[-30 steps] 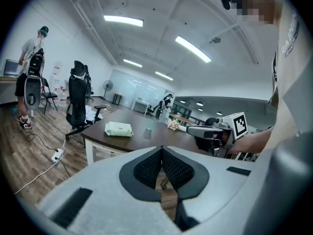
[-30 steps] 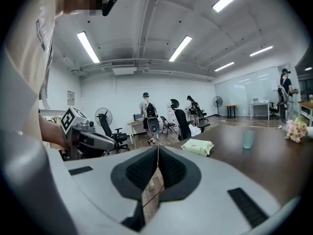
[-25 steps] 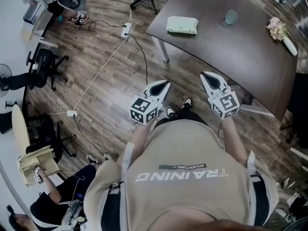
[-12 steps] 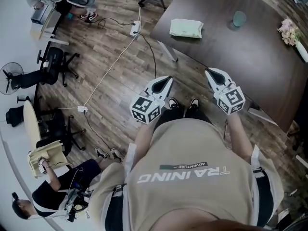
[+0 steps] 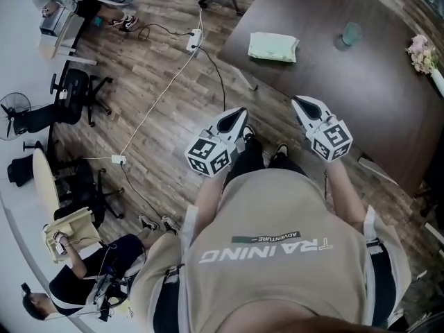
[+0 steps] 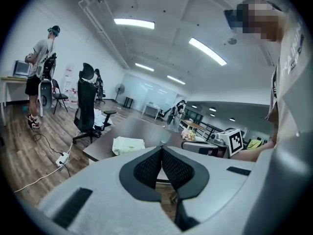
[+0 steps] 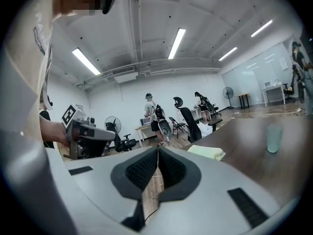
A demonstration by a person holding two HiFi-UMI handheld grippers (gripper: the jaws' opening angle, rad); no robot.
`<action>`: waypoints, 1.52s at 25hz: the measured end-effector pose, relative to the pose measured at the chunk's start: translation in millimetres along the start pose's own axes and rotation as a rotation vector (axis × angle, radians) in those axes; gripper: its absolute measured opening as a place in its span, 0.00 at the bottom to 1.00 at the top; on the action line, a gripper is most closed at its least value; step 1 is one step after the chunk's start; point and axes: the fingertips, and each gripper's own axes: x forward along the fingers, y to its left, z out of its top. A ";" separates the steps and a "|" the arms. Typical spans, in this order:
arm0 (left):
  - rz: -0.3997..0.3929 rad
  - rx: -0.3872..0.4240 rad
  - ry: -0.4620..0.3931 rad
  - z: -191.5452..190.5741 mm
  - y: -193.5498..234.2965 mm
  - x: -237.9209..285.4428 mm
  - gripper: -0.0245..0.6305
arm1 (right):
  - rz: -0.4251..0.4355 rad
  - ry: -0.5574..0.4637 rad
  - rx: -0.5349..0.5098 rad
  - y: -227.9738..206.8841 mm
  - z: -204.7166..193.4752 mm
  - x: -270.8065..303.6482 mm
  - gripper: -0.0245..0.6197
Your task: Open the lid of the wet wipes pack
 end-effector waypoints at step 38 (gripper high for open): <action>-0.251 0.110 0.077 65.9 164.0 83.6 0.05 | -0.242 0.072 -0.116 -70.0 51.0 158.6 0.06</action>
